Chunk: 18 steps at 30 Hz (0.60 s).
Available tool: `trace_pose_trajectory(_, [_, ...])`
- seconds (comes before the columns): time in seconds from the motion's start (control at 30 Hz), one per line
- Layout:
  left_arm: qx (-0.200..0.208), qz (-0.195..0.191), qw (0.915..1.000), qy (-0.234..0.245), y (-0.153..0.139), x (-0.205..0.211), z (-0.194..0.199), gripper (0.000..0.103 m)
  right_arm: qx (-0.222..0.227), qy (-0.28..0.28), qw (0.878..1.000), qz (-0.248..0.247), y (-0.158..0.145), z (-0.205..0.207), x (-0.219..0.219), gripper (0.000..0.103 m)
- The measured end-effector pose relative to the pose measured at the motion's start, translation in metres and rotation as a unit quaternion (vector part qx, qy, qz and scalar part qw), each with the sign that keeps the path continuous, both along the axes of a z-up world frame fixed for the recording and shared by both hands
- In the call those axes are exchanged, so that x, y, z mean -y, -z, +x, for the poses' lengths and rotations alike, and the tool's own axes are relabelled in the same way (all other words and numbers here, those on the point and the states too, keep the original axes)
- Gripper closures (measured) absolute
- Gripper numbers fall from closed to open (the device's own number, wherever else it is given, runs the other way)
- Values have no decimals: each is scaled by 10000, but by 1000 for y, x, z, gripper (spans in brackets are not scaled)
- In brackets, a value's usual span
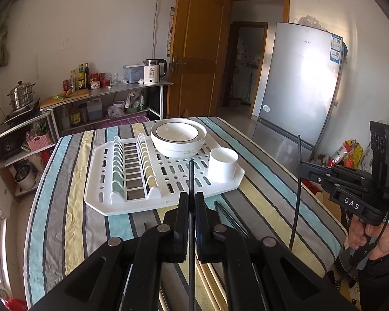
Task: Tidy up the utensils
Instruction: 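Lift the held black chopstick upright with the left tool while the right tool lifts its own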
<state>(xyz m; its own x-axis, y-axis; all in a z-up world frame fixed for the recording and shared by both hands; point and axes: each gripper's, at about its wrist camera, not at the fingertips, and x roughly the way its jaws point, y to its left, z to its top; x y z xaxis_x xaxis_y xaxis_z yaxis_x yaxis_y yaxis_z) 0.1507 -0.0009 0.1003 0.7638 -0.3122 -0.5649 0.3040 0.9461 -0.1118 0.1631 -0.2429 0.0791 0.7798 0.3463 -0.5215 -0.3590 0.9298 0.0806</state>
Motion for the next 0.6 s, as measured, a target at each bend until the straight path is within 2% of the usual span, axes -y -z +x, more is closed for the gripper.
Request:
trace_pose_trajectory(0.27, [173,-86,9998,11,-15,-4,-14,99,175,21,9998,107,-11,-13,2,98])
trace_pose_trajectory(0.6, [233,-154,9996,28,-20,-6,-17,99,245,63,9995,161,-15,-18,5,98])
